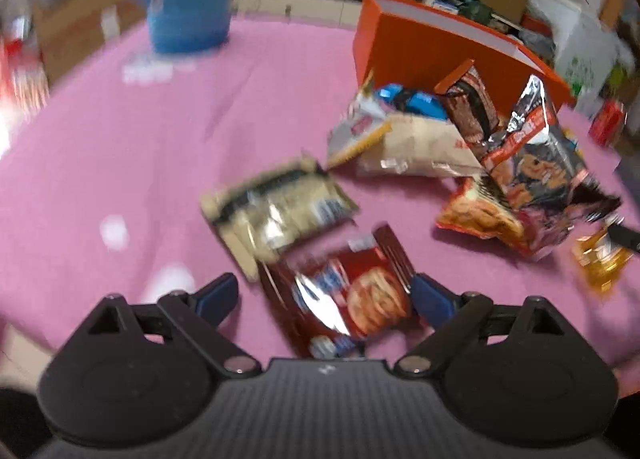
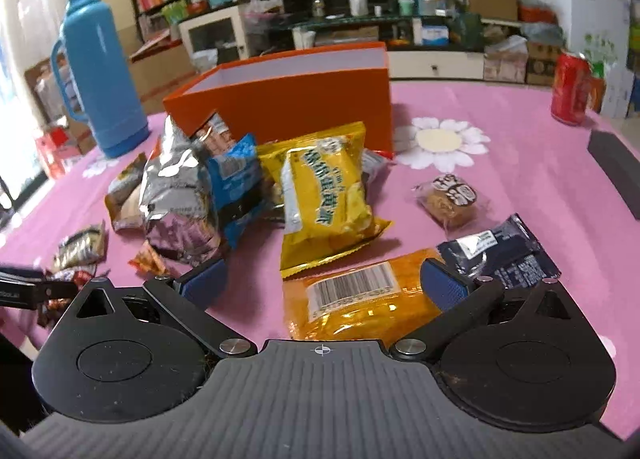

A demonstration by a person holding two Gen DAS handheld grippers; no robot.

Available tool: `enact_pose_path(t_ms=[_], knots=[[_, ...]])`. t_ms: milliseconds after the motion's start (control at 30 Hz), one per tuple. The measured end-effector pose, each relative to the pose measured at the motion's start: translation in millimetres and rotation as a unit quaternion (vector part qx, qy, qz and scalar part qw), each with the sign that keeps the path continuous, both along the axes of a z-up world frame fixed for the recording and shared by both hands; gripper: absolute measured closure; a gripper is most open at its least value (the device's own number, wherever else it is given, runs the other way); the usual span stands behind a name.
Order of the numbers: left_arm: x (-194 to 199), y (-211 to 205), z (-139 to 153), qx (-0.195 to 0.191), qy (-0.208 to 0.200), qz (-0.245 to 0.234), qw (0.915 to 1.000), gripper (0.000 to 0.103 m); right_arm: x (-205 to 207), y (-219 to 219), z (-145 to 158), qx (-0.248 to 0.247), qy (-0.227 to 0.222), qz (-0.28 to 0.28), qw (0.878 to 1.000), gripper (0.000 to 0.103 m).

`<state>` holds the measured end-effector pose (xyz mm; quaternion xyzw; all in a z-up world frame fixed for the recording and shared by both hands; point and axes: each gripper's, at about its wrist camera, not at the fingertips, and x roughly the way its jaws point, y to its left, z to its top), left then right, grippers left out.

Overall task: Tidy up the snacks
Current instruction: 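Move left tool to the red cookie packet while right tool approaches the orange barcode packet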

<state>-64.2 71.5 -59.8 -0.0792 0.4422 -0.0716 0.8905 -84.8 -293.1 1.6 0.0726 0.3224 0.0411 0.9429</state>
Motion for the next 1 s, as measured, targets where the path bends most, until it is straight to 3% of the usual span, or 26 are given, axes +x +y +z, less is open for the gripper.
enact_pose_path(t_ms=[167,233,367,467,533,600,700,767,833,967,1000], knots=[[-6,-14,-4,0.01,-0.02,-0.033,0.9992,0.011,2,-16,-7,0.02,0.016,-0.033,0.999,0.009],[-8,-26,-3,0.021,-0.015,-0.081,0.9964,0.011,2,-21,-7,0.035,0.02,-0.038,0.998,0.009],[-22,-54,1,0.015,-0.02,-0.186,0.9822,0.011,3,-27,-6,0.05,0.017,-0.046,0.998,0.009],[-35,-71,8,0.088,-0.046,-0.194,0.9759,0.011,3,-31,-6,0.055,0.018,-0.05,0.997,0.009],[-39,-68,18,0.114,-0.072,-0.189,0.9727,0.011,-2,-33,-4,0.048,0.017,-0.054,0.997,0.009],[-36,-65,25,0.113,-0.082,-0.206,0.9686,0.011,-9,-34,-4,0.035,0.024,-0.058,0.997,0.009],[-12,-69,20,0.091,-0.058,-0.273,0.9561,0.011,-18,-28,-12,0.051,0.041,-0.051,0.997,0.009],[3,-74,10,0.099,-0.047,-0.287,0.9517,0.011,-20,-17,-14,0.041,0.045,-0.036,0.998,0.009],[11,-73,3,0.096,-0.033,-0.284,0.9533,0.011,-23,-10,-16,0.026,0.051,-0.039,0.998,0.009],[10,-67,-3,0.069,-0.033,-0.28,0.9569,0.011,-30,-9,-29,0.111,0.074,-0.037,0.99,0.009],[10,-67,-3,0.069,-0.034,-0.281,0.9565,0.011,-25,-7,-28,0.108,0.071,-0.038,0.991,0.009]])
